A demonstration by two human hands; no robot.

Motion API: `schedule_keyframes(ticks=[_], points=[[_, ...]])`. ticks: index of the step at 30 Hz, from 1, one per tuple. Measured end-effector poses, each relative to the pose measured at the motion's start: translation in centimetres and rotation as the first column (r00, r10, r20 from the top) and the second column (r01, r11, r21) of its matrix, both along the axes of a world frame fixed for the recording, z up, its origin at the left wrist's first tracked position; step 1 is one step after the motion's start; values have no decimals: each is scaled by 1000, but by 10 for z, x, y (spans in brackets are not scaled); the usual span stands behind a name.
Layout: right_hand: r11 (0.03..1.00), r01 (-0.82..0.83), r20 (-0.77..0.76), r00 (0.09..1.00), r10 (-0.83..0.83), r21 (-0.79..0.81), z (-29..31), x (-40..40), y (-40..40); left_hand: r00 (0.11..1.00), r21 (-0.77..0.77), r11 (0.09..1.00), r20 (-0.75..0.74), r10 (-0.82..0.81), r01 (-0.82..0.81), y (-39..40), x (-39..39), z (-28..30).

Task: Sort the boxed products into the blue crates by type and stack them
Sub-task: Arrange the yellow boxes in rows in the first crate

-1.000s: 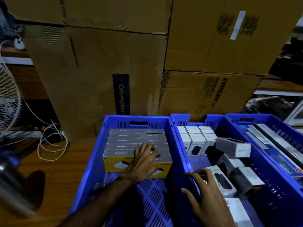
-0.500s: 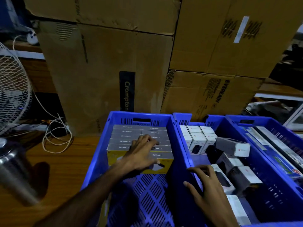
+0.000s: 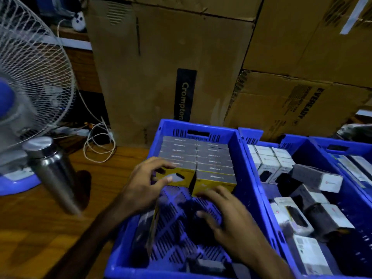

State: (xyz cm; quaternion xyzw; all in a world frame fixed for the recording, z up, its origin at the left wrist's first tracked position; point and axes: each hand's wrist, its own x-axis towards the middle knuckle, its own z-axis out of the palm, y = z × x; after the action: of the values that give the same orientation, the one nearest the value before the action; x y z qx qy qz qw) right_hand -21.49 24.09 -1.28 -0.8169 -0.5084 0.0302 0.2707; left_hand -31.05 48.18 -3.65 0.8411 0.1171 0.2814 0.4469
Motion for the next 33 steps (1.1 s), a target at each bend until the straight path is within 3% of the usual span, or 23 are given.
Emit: schedule_keyframes(ticks=[2, 7, 11, 21, 26, 30, 33], points=[[964, -170, -31, 985, 167, -204, -1, -7, 26, 998, -132, 991, 54, 38, -31, -3, -6, -5], [861, -370, 114, 895, 431, -350, -14, -8, 81, 979, -316, 943, 130, 157, -109, -5, -9, -12], [765, -363, 236, 804, 546, -532, -34, -5, 107, 977, -325, 938, 132, 167, -117, -5, -11, -14], [750, -311, 417, 678, 605, -583, -58, 9, 124, 979, -180, 969, 81, 185, -168, -6, -13, -13], [796, -343, 332, 772, 541, -499, -36, 24, 105, 979, -102, 978, 68, 192, -184, -5, -13, -13], [844, -302, 111, 916, 386, -443, -20, 43, 84, 982, -92, 981, 58, 179, -173, -9, -16, -6], [913, -257, -10, 963, 268, -316, -15, 57, 71, 992, -86, 990, 46, 117, -113, -12, -16, -4]])
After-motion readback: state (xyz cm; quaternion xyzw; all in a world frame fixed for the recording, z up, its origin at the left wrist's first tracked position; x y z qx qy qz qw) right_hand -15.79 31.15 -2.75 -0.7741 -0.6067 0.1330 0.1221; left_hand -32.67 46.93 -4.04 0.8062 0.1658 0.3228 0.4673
